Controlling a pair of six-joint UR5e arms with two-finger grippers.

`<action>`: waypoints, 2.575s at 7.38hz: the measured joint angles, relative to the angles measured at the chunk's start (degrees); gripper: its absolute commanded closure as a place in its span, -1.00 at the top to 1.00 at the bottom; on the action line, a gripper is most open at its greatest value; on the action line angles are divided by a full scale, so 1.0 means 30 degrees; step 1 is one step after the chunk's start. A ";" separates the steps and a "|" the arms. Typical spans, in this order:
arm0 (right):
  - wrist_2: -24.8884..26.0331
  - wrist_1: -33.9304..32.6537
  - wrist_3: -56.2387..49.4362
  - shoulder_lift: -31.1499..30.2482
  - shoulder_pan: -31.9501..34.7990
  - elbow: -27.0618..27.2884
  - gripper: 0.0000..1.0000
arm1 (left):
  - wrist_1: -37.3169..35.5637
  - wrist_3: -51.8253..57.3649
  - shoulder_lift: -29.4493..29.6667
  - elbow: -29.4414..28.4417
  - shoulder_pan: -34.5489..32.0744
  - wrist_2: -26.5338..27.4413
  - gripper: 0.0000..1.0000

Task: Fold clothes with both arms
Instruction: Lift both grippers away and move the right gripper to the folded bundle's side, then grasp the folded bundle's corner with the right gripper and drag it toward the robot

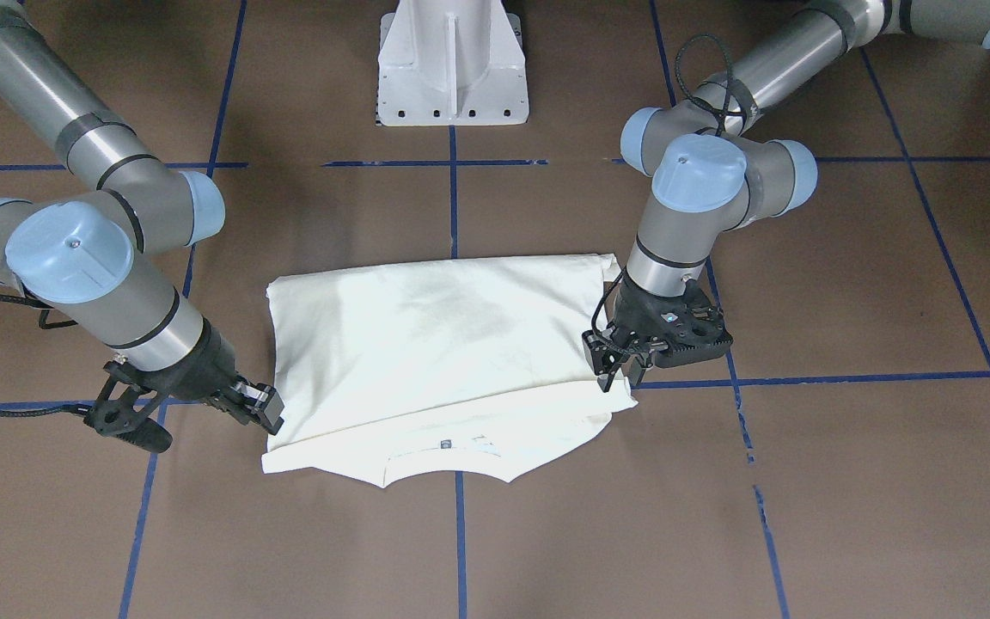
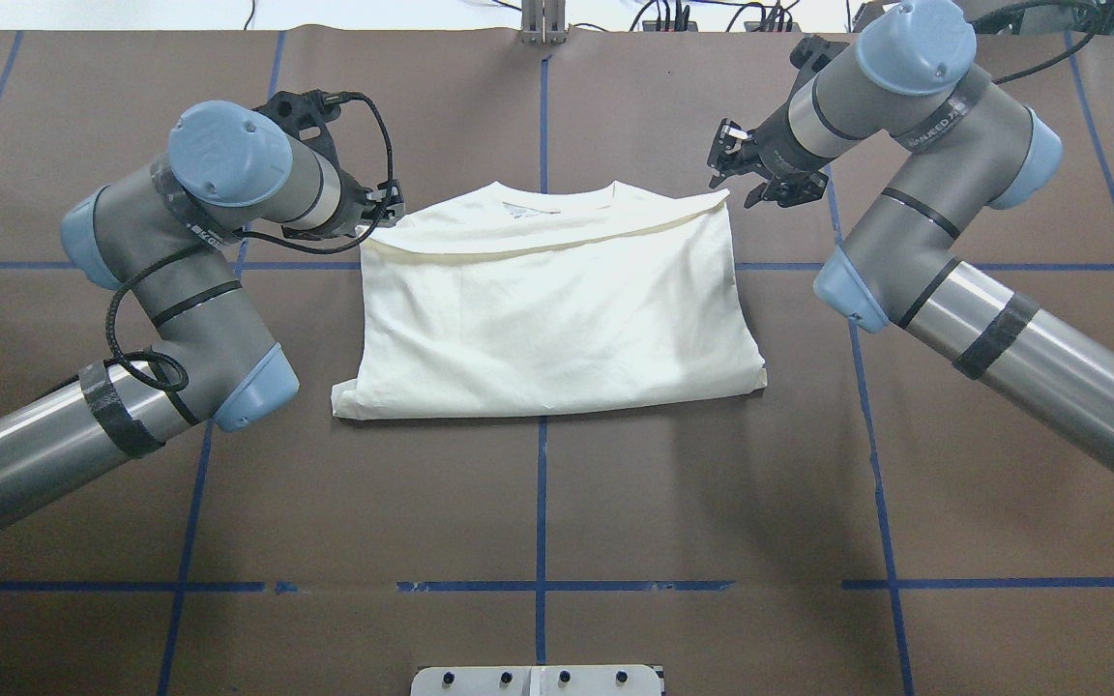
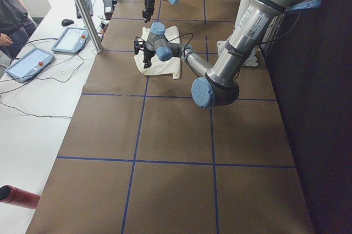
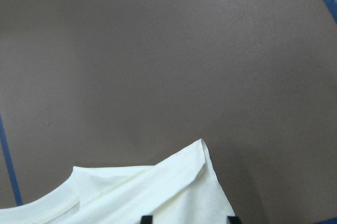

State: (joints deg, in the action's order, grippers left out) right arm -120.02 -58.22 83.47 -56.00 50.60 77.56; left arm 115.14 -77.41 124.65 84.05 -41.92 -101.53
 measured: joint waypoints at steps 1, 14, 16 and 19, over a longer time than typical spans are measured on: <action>0.0018 0.0204 0.0054 -0.0862 -0.0317 0.1185 1.00 | -0.0010 0.0015 -0.0072 0.0150 -0.0033 -0.0037 1.00; 0.3745 0.0171 0.0075 -0.7021 -0.5581 0.7706 -1.00 | -0.0060 -0.0270 -0.0919 0.2102 0.0050 -0.0141 1.00; 0.3676 0.0188 0.0161 -0.9454 -0.7380 1.0259 -1.00 | -0.0060 -0.0289 -0.0903 0.2430 0.0077 -0.0160 1.00; 0.3645 0.0281 0.0407 -1.4154 -1.0916 1.4525 0.54 | -0.0060 -0.0493 -0.0887 0.2839 0.0271 -0.0162 1.00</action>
State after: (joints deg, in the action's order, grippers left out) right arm -109.08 -57.38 84.69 -98.46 17.85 121.13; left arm 114.96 -78.89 121.99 92.57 -41.11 -102.02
